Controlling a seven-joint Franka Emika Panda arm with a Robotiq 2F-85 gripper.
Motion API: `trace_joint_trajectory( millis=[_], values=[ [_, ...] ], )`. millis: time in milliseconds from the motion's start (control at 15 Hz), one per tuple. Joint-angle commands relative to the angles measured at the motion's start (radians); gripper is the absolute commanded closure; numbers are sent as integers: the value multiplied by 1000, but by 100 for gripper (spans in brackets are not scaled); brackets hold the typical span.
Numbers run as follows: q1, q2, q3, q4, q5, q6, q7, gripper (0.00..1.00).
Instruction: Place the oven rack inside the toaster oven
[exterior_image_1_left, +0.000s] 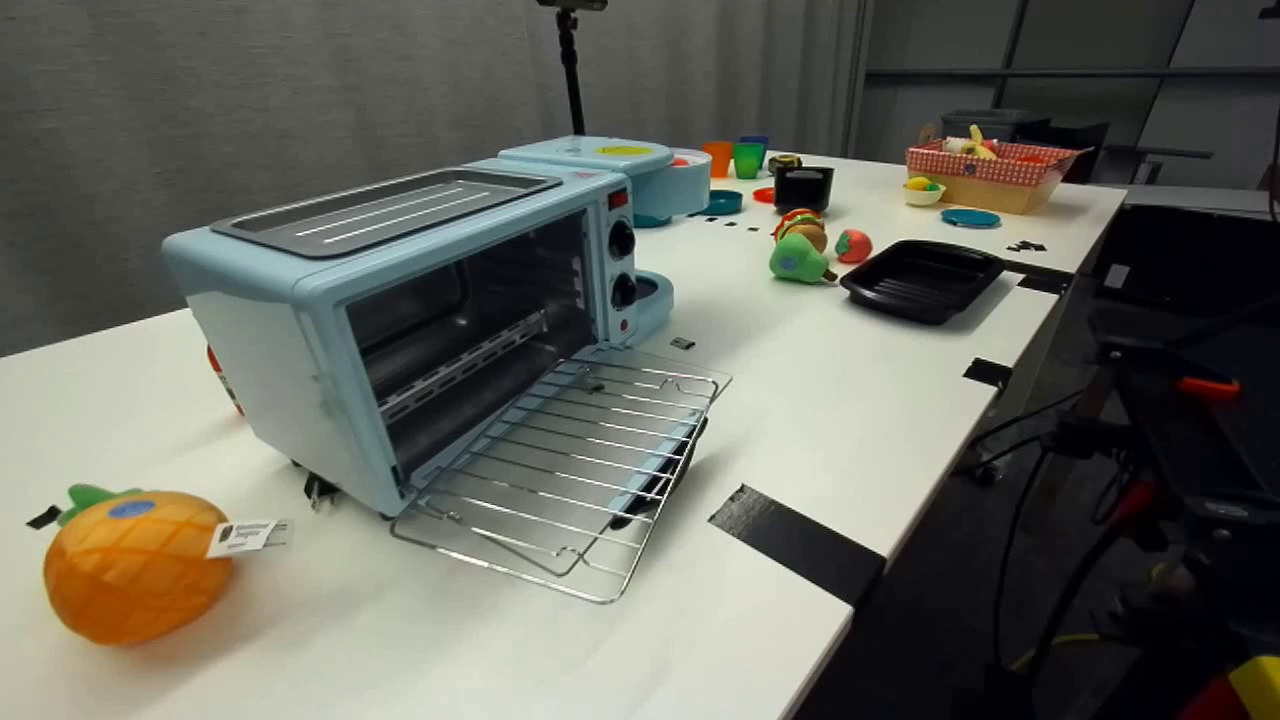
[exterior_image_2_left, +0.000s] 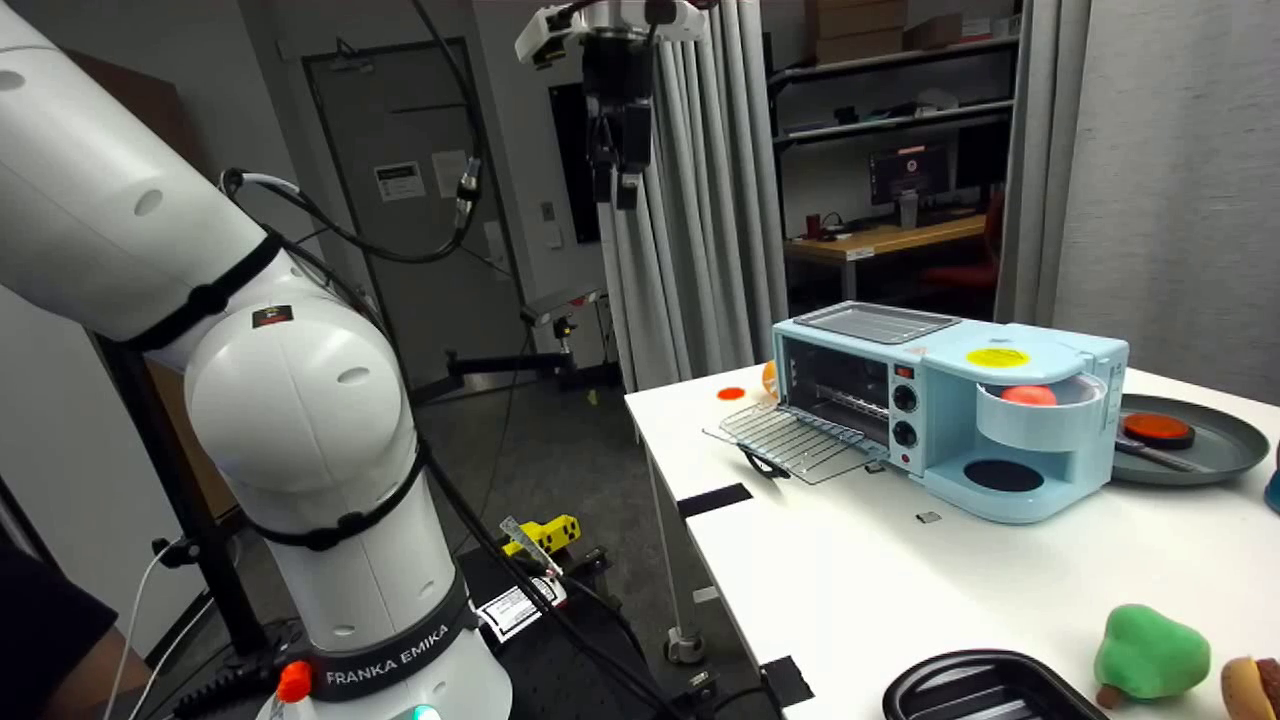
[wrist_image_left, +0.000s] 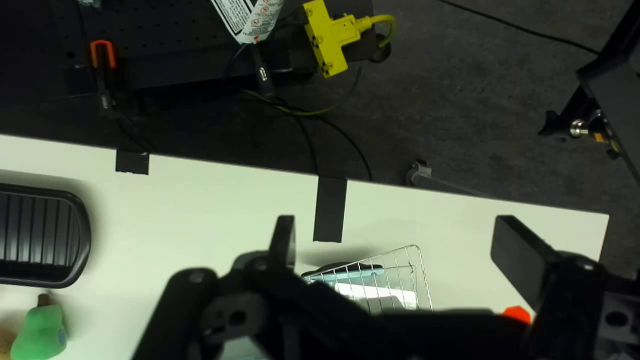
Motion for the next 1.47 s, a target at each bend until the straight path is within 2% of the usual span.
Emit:
trace_joint_trajectory(
  millis=[0,800,1400],
  values=[
    [-9,0,7,3,3,-4,-3,0],
    [0,45,22,-3,-10,42,-29,0],
    [14,211,59,-56,7,291,-3,0]
  ],
)
